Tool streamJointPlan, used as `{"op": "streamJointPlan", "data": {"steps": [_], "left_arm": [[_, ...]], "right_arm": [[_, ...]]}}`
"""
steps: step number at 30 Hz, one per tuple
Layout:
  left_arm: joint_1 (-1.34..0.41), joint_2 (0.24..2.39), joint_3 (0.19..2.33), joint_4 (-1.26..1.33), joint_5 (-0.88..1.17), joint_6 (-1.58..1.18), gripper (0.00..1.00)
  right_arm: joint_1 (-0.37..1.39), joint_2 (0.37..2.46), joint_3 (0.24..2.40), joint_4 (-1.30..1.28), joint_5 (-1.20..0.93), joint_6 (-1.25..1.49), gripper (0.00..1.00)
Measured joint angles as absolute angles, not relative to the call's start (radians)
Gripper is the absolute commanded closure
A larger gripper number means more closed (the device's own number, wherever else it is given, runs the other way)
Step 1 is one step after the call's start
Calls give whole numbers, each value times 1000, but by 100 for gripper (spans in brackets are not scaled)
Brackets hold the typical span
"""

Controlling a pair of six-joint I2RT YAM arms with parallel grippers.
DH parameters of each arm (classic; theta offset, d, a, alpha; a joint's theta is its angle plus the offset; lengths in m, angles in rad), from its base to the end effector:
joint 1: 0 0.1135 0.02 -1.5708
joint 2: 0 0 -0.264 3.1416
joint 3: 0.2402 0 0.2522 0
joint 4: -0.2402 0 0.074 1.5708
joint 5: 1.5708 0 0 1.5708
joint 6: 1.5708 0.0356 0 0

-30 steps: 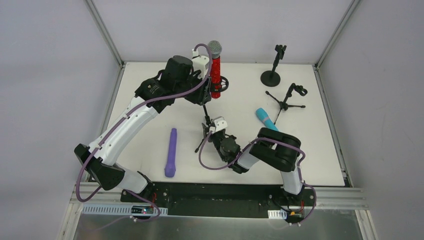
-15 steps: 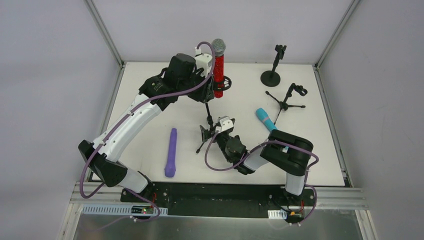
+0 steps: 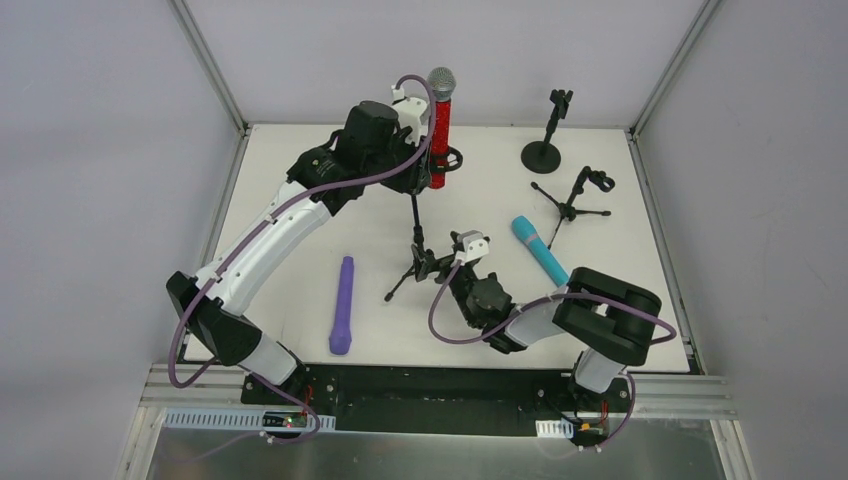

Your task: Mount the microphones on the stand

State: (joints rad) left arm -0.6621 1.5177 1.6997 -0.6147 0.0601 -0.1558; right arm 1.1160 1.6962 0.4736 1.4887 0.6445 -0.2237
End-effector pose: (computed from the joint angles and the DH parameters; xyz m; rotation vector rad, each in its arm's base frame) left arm 0.2633 -0.2079 0.4345 0.5518 1.9754 -0.5781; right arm 0.1474 0.2528 0.1926 -0.3484 1.3214 0.3301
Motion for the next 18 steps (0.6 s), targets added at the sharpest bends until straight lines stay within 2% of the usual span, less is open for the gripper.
{"op": "streamJointPlan", "data": {"steps": [18], "left_arm": [[-659, 1584, 1754, -596, -192, -142, 100]], "right_arm": [[1114, 1657, 427, 1485, 779, -195, 1]]}}
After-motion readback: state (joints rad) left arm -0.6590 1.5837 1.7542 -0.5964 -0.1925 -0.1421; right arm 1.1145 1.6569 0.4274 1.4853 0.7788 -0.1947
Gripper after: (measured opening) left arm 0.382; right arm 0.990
